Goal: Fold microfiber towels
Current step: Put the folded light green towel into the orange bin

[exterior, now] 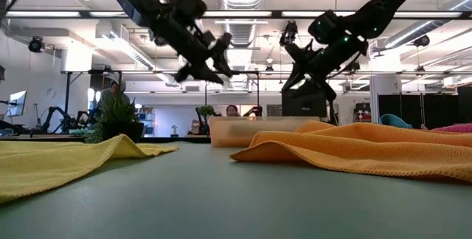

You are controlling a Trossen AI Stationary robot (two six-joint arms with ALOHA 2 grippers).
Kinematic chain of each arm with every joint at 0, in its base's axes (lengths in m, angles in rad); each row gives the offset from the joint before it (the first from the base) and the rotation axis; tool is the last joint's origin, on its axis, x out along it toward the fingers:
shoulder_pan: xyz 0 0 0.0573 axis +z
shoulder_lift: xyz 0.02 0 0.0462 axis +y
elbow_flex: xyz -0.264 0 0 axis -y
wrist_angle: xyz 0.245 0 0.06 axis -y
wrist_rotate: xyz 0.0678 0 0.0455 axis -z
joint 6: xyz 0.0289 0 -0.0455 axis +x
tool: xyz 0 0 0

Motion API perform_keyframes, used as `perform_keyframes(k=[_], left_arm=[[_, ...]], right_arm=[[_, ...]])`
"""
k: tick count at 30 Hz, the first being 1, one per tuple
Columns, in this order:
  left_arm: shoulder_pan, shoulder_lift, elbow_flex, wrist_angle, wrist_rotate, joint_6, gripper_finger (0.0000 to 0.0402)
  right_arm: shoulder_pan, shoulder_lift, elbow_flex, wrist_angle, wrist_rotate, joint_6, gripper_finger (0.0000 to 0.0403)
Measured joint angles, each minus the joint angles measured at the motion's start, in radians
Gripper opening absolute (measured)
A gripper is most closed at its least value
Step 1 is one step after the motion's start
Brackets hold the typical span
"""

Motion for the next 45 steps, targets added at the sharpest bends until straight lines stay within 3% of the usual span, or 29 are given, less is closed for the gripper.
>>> perform_keyframes(k=[4,7,13,17,20,26,37,45], left_arm=[[0.000,-0.096,0.005,-0.075,-0.025,0.046,0.0160],[-0.004,-0.168,0.004,-0.138,-0.028,0.064,0.0160],[-0.032,-0.284,0.003,-0.405,-0.044,0.060,0.0160],[-0.078,-0.317,-0.001,-0.577,-0.080,0.052,0.0160],[-0.120,-0.318,-0.008,-0.633,-0.097,0.029,0.0160],[-0.190,-0.313,-0.016,-0.667,-0.129,-0.026,0.0160],[-0.291,-0.313,-0.058,-0.760,-0.130,-0.135,0.0160],[-0.345,-0.314,-0.080,-0.760,-0.122,-0.186,0.0160]], right_arm=[[0.000,-0.016,0.000,0.017,-0.004,-0.073,0.0136],[-0.001,0.006,0.003,0.051,-0.084,-0.108,0.0130],[0.016,0.093,0.082,0.044,-0.127,-0.153,0.0125],[0.016,0.172,0.200,-0.131,-0.113,-0.248,0.0125],[0.018,0.249,0.300,-0.335,-0.040,-0.346,0.0125],[0.026,0.371,0.450,-0.528,0.009,-0.448,0.0125],[0.032,0.506,0.577,-0.635,0.062,-0.460,0.0123],[0.036,0.445,0.611,-0.672,0.062,-0.522,0.0123]])
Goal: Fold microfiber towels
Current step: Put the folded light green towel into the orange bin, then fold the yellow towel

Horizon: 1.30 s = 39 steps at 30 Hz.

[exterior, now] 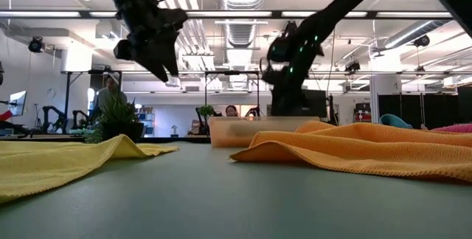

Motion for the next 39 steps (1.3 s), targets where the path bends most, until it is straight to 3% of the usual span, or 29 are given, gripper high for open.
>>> perform_keyframes(k=[5,12,19,24,32,39], left_arm=[[-0.067,0.000,0.000,0.000,0.022,-0.002,0.0160],[-0.195,0.000,0.000,-0.009,0.121,-0.014,0.0160],[-0.379,0.000,0.000,-0.068,0.128,-0.137,0.0160],[-0.533,0.000,0.000,-0.070,0.127,-0.260,0.0160],[-0.830,0.032,0.000,-0.072,0.046,-0.498,0.0160],[-1.016,0.140,0.003,-0.074,0.011,-0.669,0.0160]], right_arm=[[0.008,-0.127,0.001,-0.044,-0.010,-0.076,0.0123],[0.101,-0.317,-0.069,-0.105,-0.140,-0.135,0.0123],[0.293,-0.480,-0.205,-0.097,-0.143,-0.085,0.0123],[0.474,-0.552,-0.292,0.022,-0.139,0.030,0.0123],[0.768,-0.546,-0.361,0.247,-0.136,0.172,0.0123],[0.950,-0.436,-0.347,0.399,-0.094,0.288,0.0148]])
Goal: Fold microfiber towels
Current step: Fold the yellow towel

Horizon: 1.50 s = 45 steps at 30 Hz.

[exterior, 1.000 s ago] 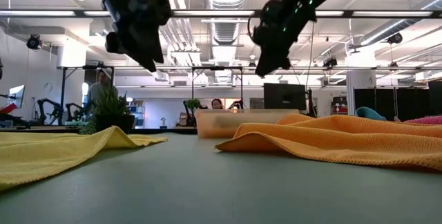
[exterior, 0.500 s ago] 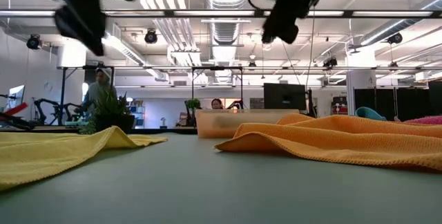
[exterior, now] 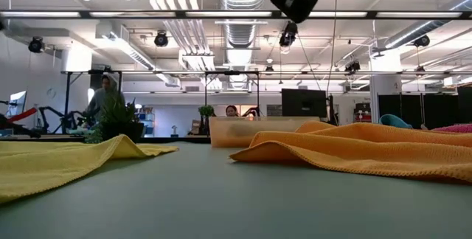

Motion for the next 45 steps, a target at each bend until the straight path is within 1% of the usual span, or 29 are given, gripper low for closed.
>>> perform_keyframes(k=[4,8,11,15,19,25,30,33,39,45], left_arm=[[-0.062,0.060,0.022,0.002,0.013,-0.037,0.0160],[-0.103,0.108,0.038,-0.001,0.040,-0.038,0.0160],[-0.125,0.122,0.036,-0.010,0.086,-0.057,0.0160],[-0.154,0.123,0.039,-0.101,0.145,-0.119,0.0160],[-0.189,0.120,0.055,-0.167,0.168,-0.157,0.0160],[-0.225,0.118,0.060,-0.246,0.173,-0.171,0.0160],[-0.226,0.118,0.060,-0.322,0.175,-0.169,0.0160],[-0.226,0.117,0.060,-0.341,0.175,-0.168,0.0160],[-0.226,0.117,0.060,-0.342,0.176,-0.168,0.0160],[-0.226,0.116,0.060,-0.336,0.180,-0.169,0.0160]], right_arm=[[0.056,0.102,0.068,0.022,0.012,-0.027,0.0187],[0.084,0.224,0.160,0.017,0.017,-0.176,0.0217],[0.094,0.323,0.245,0.014,0.016,-0.259,0.0226],[0.101,0.433,0.360,0.004,0.016,-0.345,0.0224],[0.106,0.527,0.468,-0.016,0.015,-0.402,0.0218],[0.115,0.659,0.603,-0.019,0.001,-0.415,0.0215],[0.130,0.757,0.703,-0.019,-0.019,-0.415,0.0215],[0.142,0.819,0.770,-0.029,-0.019,-0.416,0.0215],[0.149,0.950,0.912,-0.147,-0.019,-0.414,0.0215],[0.151,1.033,1.023,-0.216,-0.011,-0.414,0.0215]])
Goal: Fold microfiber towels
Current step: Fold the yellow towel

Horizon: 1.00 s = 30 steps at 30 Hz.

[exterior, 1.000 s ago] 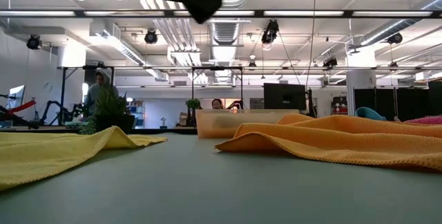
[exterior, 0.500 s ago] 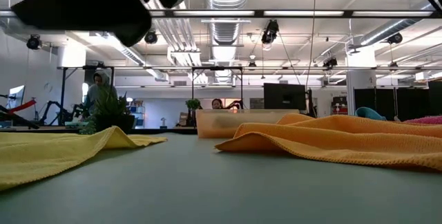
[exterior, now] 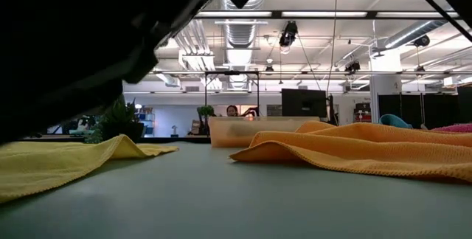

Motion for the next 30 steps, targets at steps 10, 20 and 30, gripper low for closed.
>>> perform_keyframes(k=[10,20,30], left_arm=[[0.000,0.000,0.003,0.002,0.013,-0.001,0.0160],[0.000,0.000,0.003,0.009,0.013,-0.048,0.0160],[0.000,0.000,0.003,0.164,-0.158,-0.078,0.0160]], right_arm=[[0.001,0.025,0.006,-0.086,0.116,0.016,0.0189],[-0.007,0.016,0.003,-0.135,0.169,0.057,0.0029],[-0.035,-0.115,0.014,-0.303,0.199,0.187,0.0012]])
